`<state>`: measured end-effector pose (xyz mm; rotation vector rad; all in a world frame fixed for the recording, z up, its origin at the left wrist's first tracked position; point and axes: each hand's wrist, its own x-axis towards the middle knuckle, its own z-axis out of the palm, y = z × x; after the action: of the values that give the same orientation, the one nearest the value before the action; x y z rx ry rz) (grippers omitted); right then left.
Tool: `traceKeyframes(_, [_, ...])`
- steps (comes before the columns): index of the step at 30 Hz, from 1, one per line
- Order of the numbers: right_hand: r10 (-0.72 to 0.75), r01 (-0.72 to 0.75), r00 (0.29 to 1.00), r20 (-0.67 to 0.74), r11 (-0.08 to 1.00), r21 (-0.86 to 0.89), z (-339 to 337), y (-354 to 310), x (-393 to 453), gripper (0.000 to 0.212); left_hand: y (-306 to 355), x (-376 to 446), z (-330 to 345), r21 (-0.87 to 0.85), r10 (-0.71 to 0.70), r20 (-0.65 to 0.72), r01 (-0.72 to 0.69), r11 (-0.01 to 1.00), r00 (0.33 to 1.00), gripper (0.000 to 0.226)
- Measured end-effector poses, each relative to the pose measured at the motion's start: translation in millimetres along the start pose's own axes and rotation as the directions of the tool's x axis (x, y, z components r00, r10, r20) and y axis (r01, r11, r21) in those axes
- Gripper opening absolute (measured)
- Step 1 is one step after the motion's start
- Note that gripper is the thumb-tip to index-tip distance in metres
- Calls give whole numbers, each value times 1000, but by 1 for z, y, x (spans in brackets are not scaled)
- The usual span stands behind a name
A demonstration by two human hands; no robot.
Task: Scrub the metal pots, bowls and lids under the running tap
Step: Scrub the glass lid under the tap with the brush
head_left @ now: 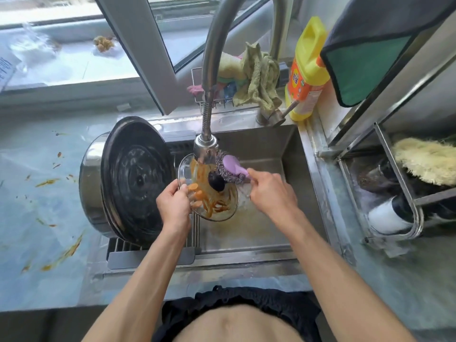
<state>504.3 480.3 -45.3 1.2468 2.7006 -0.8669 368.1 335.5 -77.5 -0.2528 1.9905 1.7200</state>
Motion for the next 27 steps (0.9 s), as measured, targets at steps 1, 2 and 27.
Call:
traceKeyframes(1, [2, -1, 1000, 21, 1000, -30, -1, -3, 2, 34, -1, -1, -2, 17, 18, -6, -18, 1000, 1000, 25])
traceKeyframes(2, [-19, 22, 999, 48, 998, -58, -1, -8, 0, 37, -1, 1, -5, 25, 30, -18, -30, 999, 999, 25])
traceKeyframes(27, [-74, 74, 997, 1, 996, -48, -5, -18, 40, 38, -8, -7, -5, -56, -41, 224, 55, 997, 974, 22])
